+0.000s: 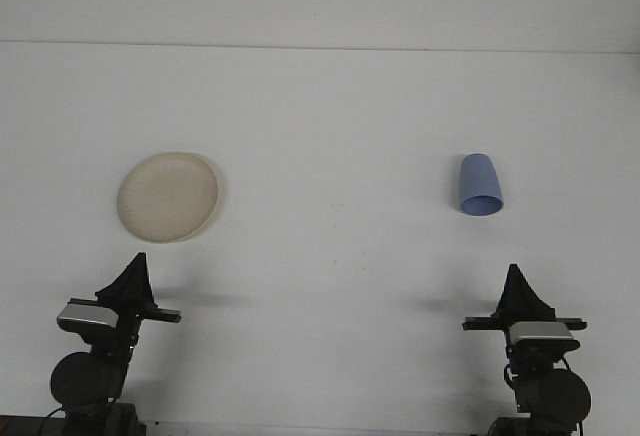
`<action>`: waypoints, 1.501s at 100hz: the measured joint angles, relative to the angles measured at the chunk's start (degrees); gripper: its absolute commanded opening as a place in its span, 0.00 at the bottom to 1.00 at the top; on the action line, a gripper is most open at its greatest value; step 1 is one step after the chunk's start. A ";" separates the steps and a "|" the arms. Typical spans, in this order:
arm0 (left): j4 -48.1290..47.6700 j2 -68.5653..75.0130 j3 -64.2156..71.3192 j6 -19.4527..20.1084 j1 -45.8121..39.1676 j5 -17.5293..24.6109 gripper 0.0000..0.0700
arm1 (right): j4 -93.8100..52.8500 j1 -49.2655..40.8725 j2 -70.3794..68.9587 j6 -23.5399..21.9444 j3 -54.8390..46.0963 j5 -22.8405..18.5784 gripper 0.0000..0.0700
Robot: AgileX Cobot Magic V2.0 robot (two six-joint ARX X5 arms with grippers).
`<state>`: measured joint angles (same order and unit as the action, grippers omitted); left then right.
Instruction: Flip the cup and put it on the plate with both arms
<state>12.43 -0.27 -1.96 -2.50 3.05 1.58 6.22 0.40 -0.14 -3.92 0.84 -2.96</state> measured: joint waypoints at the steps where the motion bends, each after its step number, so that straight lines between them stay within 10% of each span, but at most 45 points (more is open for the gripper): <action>1: 0.00 0.00 0.00 0.00 0.00 0.00 0.02 | 0.00 0.00 0.00 0.00 0.00 0.00 0.00; 52: 0.00 0.00 0.00 0.00 0.00 0.00 0.02 | -5.29 -0.02 0.00 0.00 2.43 -1.97 0.00; 150: 0.00 0.00 0.00 0.00 0.00 0.00 0.02 | -52.09 -0.02 -30.34 0.70 46.80 -1.75 0.00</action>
<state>12.43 -0.27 -1.96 -2.50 3.05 1.58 -45.87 0.38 -30.48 -3.22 47.64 -4.71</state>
